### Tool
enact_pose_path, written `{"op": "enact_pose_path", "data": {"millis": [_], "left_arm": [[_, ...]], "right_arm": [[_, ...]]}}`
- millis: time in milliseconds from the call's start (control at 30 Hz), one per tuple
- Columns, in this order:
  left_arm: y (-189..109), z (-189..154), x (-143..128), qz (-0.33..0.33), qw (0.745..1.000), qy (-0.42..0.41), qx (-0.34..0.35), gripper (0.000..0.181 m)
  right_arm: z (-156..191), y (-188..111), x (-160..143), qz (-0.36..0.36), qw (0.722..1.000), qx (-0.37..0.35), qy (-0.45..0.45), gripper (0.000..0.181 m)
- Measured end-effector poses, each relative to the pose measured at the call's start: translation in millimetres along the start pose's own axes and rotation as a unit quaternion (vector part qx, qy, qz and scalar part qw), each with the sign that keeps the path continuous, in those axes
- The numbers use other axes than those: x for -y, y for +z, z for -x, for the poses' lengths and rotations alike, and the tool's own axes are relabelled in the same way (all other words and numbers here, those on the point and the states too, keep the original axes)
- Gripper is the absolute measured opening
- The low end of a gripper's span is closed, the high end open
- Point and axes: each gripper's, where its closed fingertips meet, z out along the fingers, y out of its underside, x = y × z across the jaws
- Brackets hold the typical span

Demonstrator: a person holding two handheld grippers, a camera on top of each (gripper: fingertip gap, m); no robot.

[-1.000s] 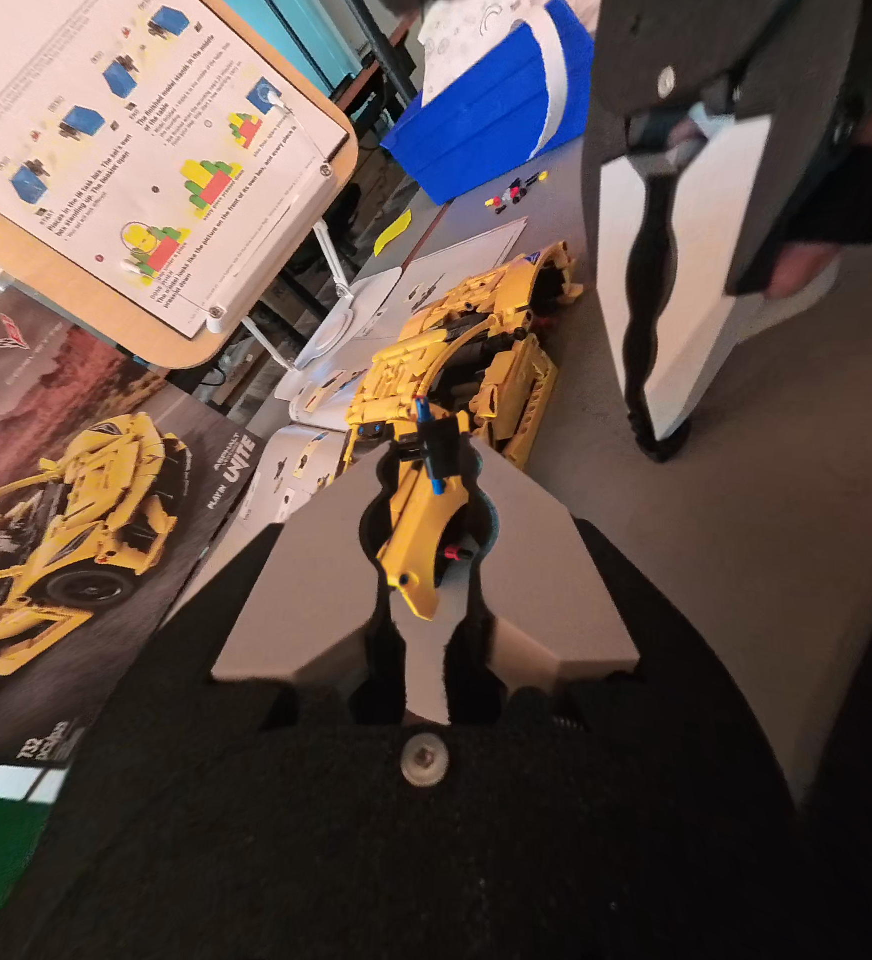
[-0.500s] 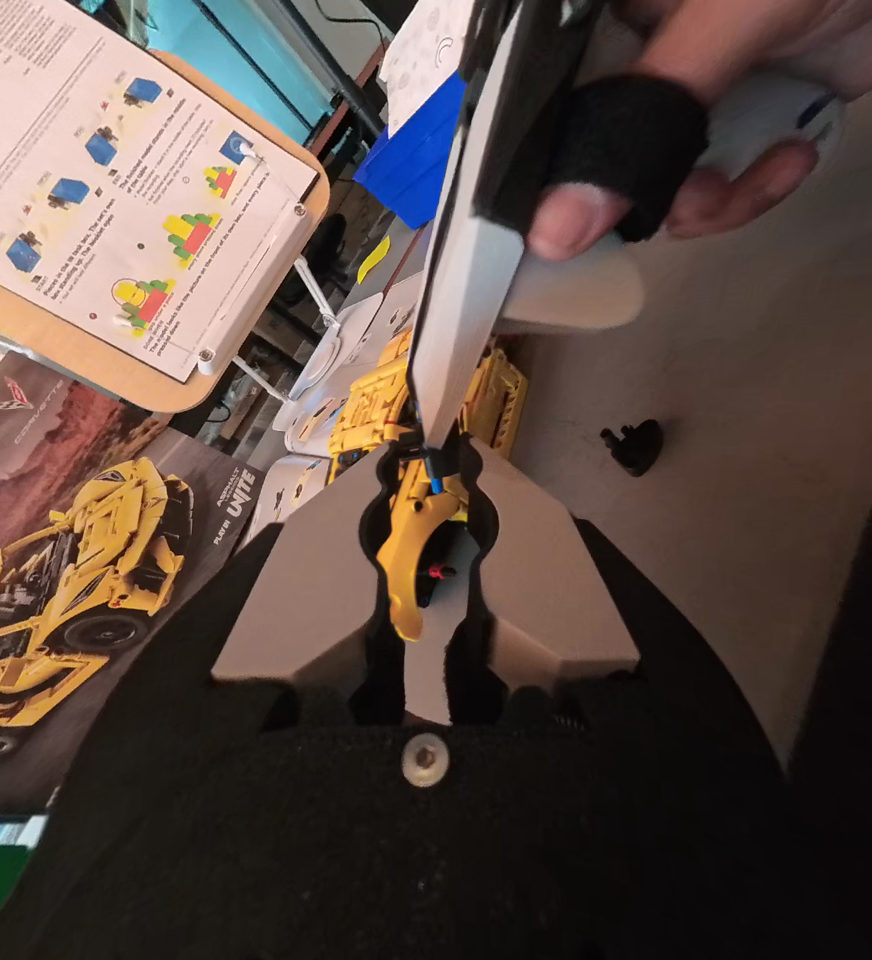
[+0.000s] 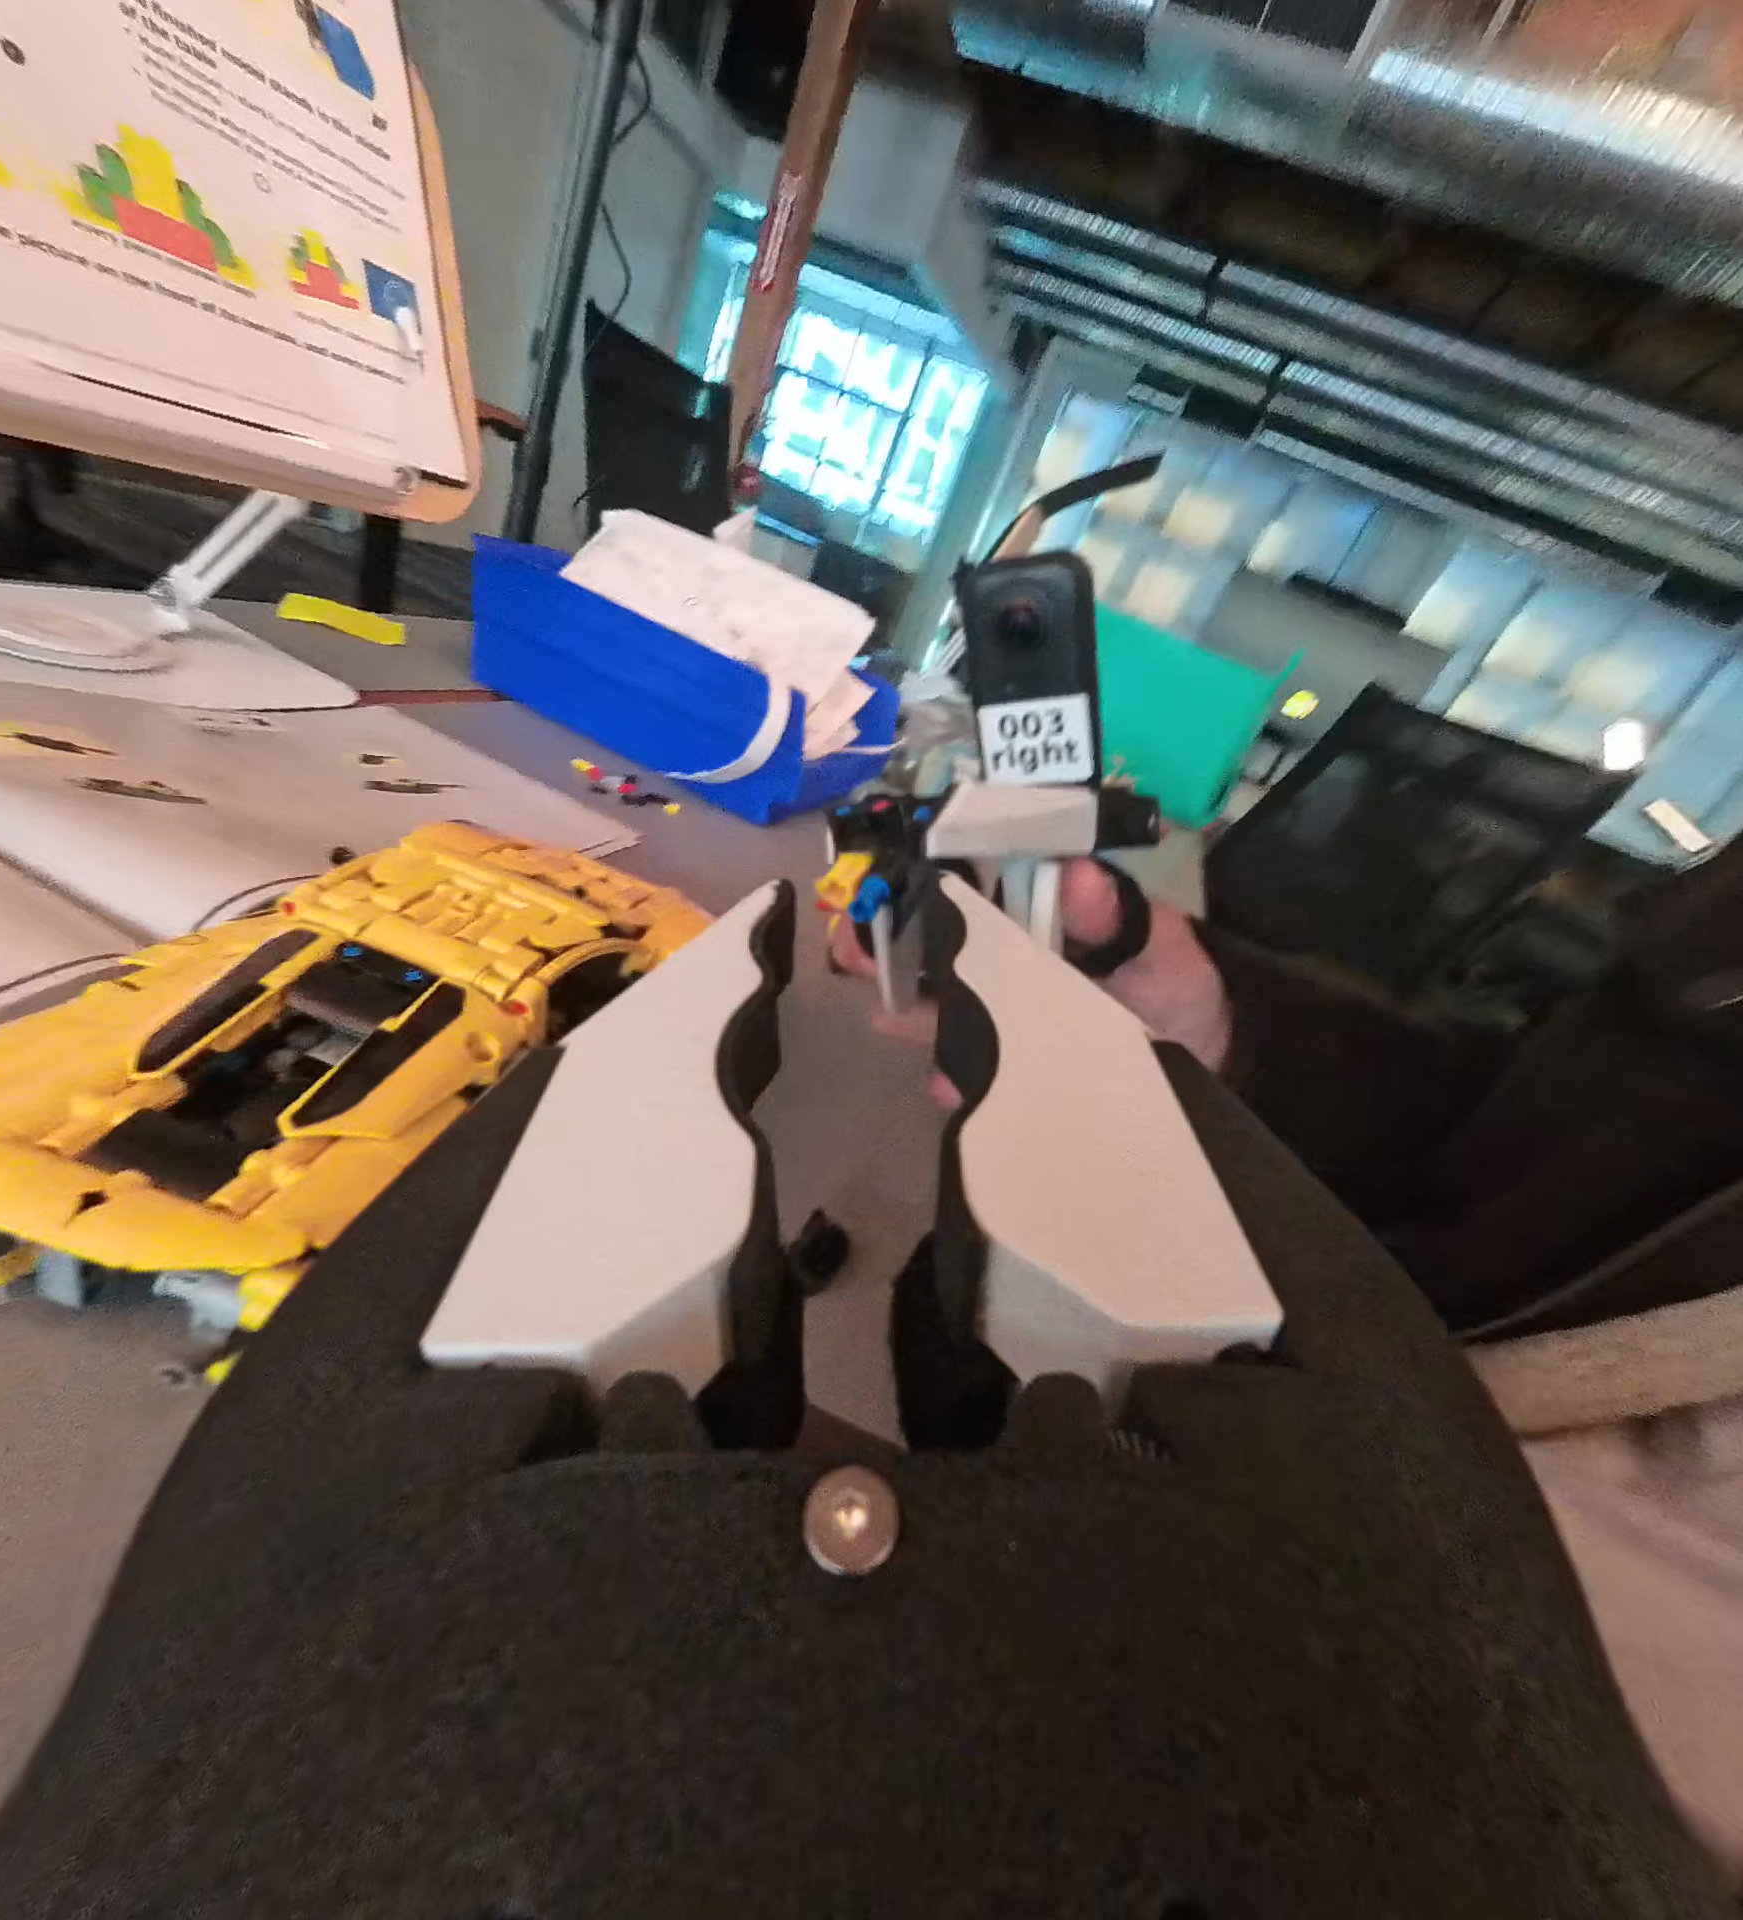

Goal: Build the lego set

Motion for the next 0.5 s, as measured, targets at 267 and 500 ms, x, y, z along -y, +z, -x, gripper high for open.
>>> {"op": "enact_pose_path", "data": {"millis": [267, 500], "left_arm": [[-3, -6, 1, -0.008, 0.995, -0.081, -0.062, 0.017], [-6, -10, 0, -0.006, 0.991, -0.099, -0.089, 0.016]], "right_arm": [[7, 5, -3, -0.012, 0.999, 0.03, -0.007, 0.014], [12, 5, -3, -0.016, 0.999, 0.043, -0.016, 0.013]]}}
